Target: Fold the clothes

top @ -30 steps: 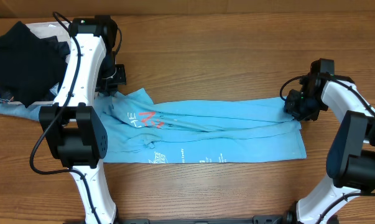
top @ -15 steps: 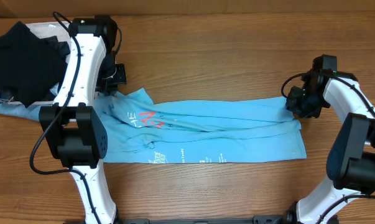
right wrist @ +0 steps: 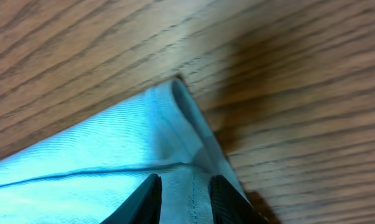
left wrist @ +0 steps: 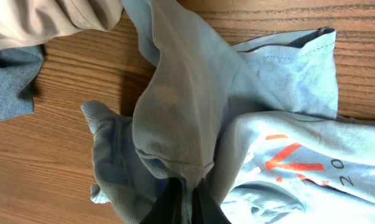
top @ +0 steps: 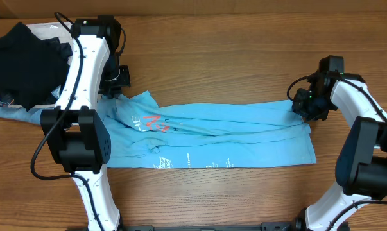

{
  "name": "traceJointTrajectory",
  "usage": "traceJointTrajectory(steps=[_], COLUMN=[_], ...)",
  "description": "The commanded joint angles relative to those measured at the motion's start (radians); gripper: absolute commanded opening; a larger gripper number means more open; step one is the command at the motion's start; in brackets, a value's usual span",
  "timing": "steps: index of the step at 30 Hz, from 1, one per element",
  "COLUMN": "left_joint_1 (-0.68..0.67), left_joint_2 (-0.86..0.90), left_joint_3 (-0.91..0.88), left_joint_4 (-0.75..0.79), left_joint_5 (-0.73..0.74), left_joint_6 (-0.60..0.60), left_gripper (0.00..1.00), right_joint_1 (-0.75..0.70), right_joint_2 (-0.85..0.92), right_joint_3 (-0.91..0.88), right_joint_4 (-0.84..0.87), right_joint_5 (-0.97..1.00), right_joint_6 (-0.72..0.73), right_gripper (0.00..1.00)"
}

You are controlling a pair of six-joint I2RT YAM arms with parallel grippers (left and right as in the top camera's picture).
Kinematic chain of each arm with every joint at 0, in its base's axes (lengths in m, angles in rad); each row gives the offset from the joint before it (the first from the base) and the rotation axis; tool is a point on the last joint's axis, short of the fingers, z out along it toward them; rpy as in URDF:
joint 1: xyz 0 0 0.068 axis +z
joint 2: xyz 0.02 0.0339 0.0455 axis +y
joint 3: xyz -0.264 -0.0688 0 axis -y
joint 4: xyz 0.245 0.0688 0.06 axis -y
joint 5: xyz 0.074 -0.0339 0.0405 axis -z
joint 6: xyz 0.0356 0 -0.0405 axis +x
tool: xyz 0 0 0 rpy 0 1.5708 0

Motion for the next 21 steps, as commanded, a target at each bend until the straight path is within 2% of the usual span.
traceJointTrajectory(steps=[1, 21], left_joint_1=[-0.002, -0.002], left_joint_2=[-0.026, -0.026], left_joint_3=[-0.005, -0.005], left_joint_4=[0.000, -0.006], left_joint_5=[-0.010, -0.014], left_joint_6=[-0.021, -0.020], left_gripper=[0.04, 0.04], right_joint_1=[0.005, 0.005], right_joint_2=[-0.038, -0.013], right_joint_3=[0.010, 0.001], right_joint_4=[0.008, -0.005], right_joint_5=[-0.001, 0.043], right_joint_6=[-0.004, -0.003], right_gripper=[0.29, 0.29])
